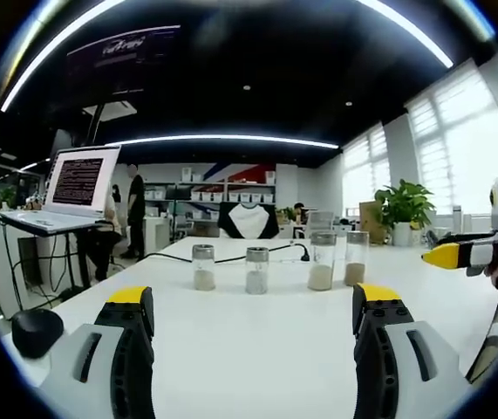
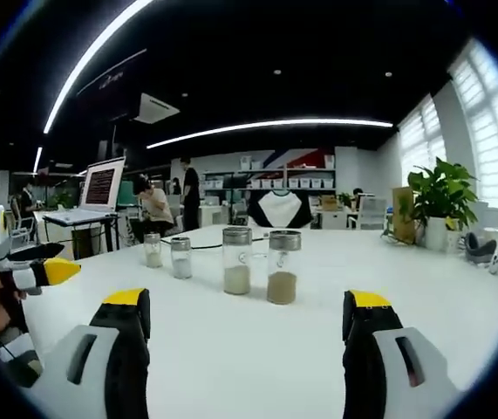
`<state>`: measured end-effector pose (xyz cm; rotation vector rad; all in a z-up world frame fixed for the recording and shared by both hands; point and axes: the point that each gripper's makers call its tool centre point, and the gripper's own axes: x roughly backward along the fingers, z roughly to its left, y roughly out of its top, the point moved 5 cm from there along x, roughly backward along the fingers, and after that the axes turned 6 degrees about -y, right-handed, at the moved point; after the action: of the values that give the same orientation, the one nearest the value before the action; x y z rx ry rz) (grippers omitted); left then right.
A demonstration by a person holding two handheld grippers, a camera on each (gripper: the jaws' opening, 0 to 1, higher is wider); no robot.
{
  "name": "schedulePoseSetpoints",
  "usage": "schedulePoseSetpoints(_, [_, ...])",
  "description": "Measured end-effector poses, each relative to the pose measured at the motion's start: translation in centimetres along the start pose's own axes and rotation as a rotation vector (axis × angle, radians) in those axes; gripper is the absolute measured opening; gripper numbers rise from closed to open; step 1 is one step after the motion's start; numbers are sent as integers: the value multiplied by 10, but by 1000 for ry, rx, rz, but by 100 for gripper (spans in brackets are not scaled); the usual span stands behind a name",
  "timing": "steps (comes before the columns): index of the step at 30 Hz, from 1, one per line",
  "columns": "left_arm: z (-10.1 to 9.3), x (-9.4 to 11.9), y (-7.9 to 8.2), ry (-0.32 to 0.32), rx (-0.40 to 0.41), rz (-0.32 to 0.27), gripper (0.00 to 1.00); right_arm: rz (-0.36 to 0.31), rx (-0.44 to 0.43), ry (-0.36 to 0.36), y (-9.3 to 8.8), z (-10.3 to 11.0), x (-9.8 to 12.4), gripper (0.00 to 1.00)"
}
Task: Rotate the seasoning bottle until the label or dispensing opening points toward the visible target arrow and the bottle remains upright within the marked orientation range
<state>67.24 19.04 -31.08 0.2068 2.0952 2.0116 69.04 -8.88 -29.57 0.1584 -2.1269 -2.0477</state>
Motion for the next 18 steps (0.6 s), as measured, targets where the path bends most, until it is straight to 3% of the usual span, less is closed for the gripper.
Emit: schedulePoseSetpoints(18, [0, -1, -2, -9, 5, 13, 100, -10, 33, 48, 16, 16, -48, 88])
